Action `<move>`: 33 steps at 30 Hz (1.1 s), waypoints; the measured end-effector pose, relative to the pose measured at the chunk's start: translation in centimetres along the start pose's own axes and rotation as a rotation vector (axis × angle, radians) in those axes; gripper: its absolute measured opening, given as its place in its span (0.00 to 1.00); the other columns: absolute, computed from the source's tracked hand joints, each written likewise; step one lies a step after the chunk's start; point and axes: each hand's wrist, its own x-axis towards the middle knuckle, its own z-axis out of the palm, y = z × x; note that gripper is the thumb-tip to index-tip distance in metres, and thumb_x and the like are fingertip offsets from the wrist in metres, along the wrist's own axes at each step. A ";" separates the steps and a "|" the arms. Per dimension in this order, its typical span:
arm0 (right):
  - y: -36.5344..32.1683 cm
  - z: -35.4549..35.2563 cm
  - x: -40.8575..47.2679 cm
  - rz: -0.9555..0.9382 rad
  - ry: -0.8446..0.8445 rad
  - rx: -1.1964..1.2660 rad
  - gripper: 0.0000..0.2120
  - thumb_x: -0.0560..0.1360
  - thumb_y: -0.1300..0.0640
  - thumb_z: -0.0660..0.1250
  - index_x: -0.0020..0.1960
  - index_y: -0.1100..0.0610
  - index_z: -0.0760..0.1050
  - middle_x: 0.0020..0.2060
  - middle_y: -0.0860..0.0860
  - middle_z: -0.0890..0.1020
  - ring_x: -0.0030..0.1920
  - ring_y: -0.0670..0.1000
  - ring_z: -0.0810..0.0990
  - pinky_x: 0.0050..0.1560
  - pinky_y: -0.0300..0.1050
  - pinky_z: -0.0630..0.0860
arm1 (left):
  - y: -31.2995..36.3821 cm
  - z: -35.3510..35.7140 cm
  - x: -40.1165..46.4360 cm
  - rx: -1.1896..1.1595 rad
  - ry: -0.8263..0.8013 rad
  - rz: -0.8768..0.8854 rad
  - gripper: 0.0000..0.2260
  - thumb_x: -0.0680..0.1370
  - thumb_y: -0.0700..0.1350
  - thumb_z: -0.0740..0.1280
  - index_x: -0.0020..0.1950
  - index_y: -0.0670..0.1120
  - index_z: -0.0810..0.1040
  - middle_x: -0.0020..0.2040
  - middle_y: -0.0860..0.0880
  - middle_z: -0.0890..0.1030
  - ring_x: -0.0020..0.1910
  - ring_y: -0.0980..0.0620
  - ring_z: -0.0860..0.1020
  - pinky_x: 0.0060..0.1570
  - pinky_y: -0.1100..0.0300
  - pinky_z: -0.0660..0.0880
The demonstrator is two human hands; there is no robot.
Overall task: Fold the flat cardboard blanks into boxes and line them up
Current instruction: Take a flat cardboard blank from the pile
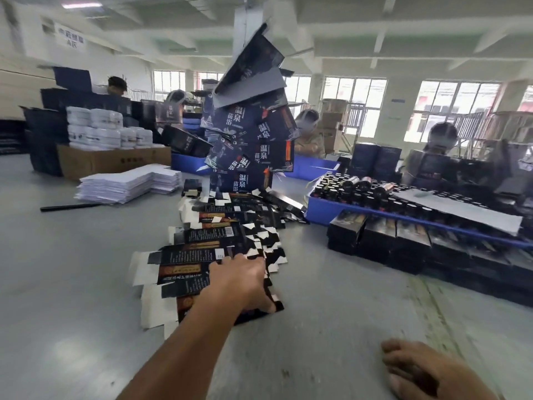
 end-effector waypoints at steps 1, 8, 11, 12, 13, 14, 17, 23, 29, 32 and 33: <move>-0.1 -0.3 -0.2 -0.049 -0.015 0.006 0.18 0.66 0.58 0.82 0.42 0.35 0.81 0.48 0.24 0.80 0.49 0.31 0.81 0.54 0.25 0.73 | 0.0 0.1 0.1 0.011 -0.009 0.004 0.39 0.70 0.65 0.74 0.75 0.55 0.63 0.70 0.46 0.69 0.71 0.41 0.66 0.67 0.41 0.63; 0.2 -0.5 0.3 -0.106 -0.014 -0.032 0.10 0.75 0.43 0.71 0.56 0.40 0.80 0.60 0.27 0.73 0.61 0.29 0.74 0.65 0.27 0.67 | 0.4 0.5 0.8 0.051 0.034 0.008 0.43 0.70 0.64 0.75 0.78 0.57 0.56 0.75 0.45 0.62 0.74 0.40 0.62 0.71 0.37 0.60; 0.5 -0.4 0.4 -0.113 -0.024 -0.060 0.10 0.76 0.41 0.69 0.57 0.39 0.79 0.61 0.25 0.69 0.61 0.26 0.70 0.65 0.23 0.62 | -0.1 0.7 1.0 0.061 0.036 -0.006 0.44 0.69 0.67 0.73 0.79 0.57 0.56 0.76 0.45 0.63 0.75 0.41 0.61 0.72 0.37 0.58; 0.7 -0.4 0.4 -0.115 -0.025 -0.066 0.11 0.76 0.41 0.69 0.57 0.39 0.79 0.61 0.24 0.68 0.61 0.25 0.68 0.64 0.20 0.60 | -0.2 0.6 1.1 0.061 0.029 -0.006 0.44 0.69 0.68 0.72 0.79 0.57 0.56 0.76 0.45 0.63 0.75 0.41 0.61 0.72 0.37 0.58; 0.7 -0.5 0.4 -0.109 -0.027 -0.065 0.11 0.76 0.40 0.69 0.57 0.38 0.78 0.60 0.23 0.67 0.61 0.23 0.67 0.63 0.19 0.58 | -0.3 0.6 1.1 0.061 0.024 -0.003 0.43 0.69 0.68 0.72 0.79 0.58 0.57 0.75 0.46 0.64 0.75 0.41 0.61 0.72 0.37 0.58; 0.7 -0.5 0.4 -0.109 -0.024 -0.071 0.11 0.76 0.40 0.68 0.58 0.38 0.78 0.60 0.23 0.67 0.60 0.23 0.66 0.62 0.18 0.57 | -0.3 0.6 1.2 0.061 0.022 0.002 0.43 0.69 0.69 0.72 0.79 0.58 0.57 0.75 0.46 0.65 0.75 0.42 0.62 0.72 0.37 0.59; 0.8 -0.5 0.5 -0.123 -0.038 -0.091 0.12 0.77 0.39 0.67 0.59 0.38 0.77 0.60 0.22 0.65 0.60 0.21 0.64 0.60 0.15 0.54 | -0.5 0.6 1.3 0.044 0.031 0.008 0.45 0.67 0.69 0.73 0.78 0.59 0.58 0.74 0.46 0.64 0.75 0.41 0.61 0.72 0.36 0.58; 1.3 0.0 0.6 -0.121 -0.062 -0.118 0.12 0.78 0.40 0.65 0.61 0.38 0.77 0.60 0.21 0.62 0.59 0.21 0.61 0.55 0.15 0.55 | -0.2 0.8 1.5 0.007 0.144 0.109 0.44 0.67 0.66 0.75 0.78 0.61 0.57 0.69 0.49 0.63 0.71 0.44 0.63 0.71 0.41 0.64; 0.8 -0.1 -0.2 -0.008 -0.019 0.001 0.11 0.77 0.45 0.69 0.59 0.37 0.77 0.59 0.28 0.74 0.58 0.28 0.73 0.63 0.27 0.68 | 3.0 1.1 0.5 0.005 0.357 0.338 0.40 0.70 0.61 0.75 0.77 0.61 0.59 0.68 0.50 0.66 0.65 0.48 0.71 0.66 0.46 0.70; 0.7 -0.3 -0.2 0.124 0.084 0.199 0.12 0.77 0.44 0.70 0.60 0.36 0.75 0.53 0.31 0.80 0.51 0.26 0.76 0.49 0.23 0.73 | 5.5 1.9 -0.8 -0.044 0.408 0.531 0.37 0.72 0.60 0.75 0.77 0.62 0.59 0.68 0.51 0.67 0.62 0.53 0.70 0.63 0.54 0.70; 0.6 -0.5 -0.1 0.152 0.120 0.284 0.14 0.76 0.42 0.70 0.60 0.36 0.74 0.53 0.32 0.80 0.51 0.26 0.76 0.44 0.21 0.73 | 6.4 2.2 -1.4 -0.060 0.425 0.600 0.38 0.73 0.60 0.74 0.77 0.63 0.58 0.67 0.52 0.67 0.60 0.55 0.69 0.62 0.56 0.68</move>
